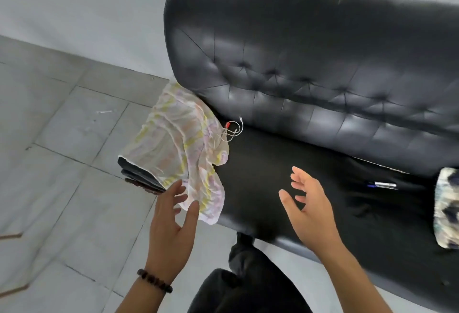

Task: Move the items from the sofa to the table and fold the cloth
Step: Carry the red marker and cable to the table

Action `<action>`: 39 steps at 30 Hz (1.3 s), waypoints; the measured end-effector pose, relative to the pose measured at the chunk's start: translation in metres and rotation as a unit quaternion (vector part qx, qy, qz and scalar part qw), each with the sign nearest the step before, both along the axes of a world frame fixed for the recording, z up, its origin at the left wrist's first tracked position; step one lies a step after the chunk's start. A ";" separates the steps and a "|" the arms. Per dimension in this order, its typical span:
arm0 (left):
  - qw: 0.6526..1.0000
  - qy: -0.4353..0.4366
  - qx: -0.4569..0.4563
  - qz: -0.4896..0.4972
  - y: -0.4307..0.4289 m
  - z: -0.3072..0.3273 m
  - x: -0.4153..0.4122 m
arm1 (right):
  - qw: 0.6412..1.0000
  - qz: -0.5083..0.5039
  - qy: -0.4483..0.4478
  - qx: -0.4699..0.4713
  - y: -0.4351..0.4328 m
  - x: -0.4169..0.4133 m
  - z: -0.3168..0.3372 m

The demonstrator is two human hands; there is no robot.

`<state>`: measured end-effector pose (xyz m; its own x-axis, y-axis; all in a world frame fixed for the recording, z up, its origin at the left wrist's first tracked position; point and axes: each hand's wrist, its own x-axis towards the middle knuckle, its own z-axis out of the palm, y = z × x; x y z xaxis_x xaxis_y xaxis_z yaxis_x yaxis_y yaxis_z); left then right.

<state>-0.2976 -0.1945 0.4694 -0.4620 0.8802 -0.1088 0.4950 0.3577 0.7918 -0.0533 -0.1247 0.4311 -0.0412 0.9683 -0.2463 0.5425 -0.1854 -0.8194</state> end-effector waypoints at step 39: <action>0.936 0.240 -0.115 -0.228 0.380 -0.543 -0.084 | 0.920 0.075 -0.385 0.003 0.190 -0.127 -0.517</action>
<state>-0.3812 0.1855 -0.0733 -0.0879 0.9766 -0.1961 0.9173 0.1561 0.3663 -0.1804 0.0654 -0.0863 0.0097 0.9672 -0.2540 0.9815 -0.0578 -0.1828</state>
